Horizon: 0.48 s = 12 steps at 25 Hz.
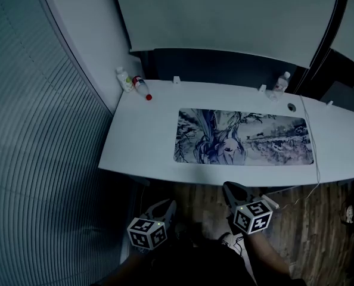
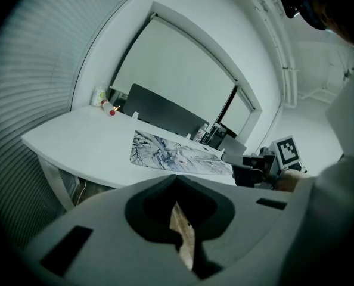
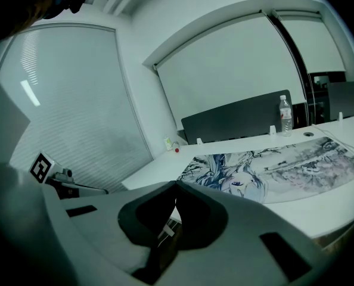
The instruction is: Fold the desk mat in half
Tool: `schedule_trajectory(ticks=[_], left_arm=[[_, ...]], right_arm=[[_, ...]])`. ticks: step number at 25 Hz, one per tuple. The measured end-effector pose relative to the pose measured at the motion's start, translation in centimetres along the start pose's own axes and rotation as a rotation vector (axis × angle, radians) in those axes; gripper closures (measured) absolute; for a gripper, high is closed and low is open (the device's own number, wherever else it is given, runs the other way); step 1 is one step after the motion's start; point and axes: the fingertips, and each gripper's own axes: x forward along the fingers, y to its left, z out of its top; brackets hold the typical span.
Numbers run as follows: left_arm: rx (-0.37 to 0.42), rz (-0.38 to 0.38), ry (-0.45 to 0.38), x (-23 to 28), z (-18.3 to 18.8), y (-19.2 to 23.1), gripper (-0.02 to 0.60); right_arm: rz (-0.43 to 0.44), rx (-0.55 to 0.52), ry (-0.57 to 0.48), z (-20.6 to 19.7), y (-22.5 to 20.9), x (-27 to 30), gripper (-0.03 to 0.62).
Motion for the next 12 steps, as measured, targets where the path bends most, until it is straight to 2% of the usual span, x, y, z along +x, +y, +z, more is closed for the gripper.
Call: schedule_trajectory(ticks=[6, 12], left_arm=[[0.015, -0.015, 0.016, -0.5, 0.9, 2.8, 0.575], [0.02, -0.037, 0.02, -1.0, 1.5, 4.6, 0.575]], right_arm=[[-0.004, 0.002, 0.006, -0.1, 2.3, 3.2, 0.571], [-0.001, -0.044, 0.028, -0.3, 4.7, 5.7, 0.571]])
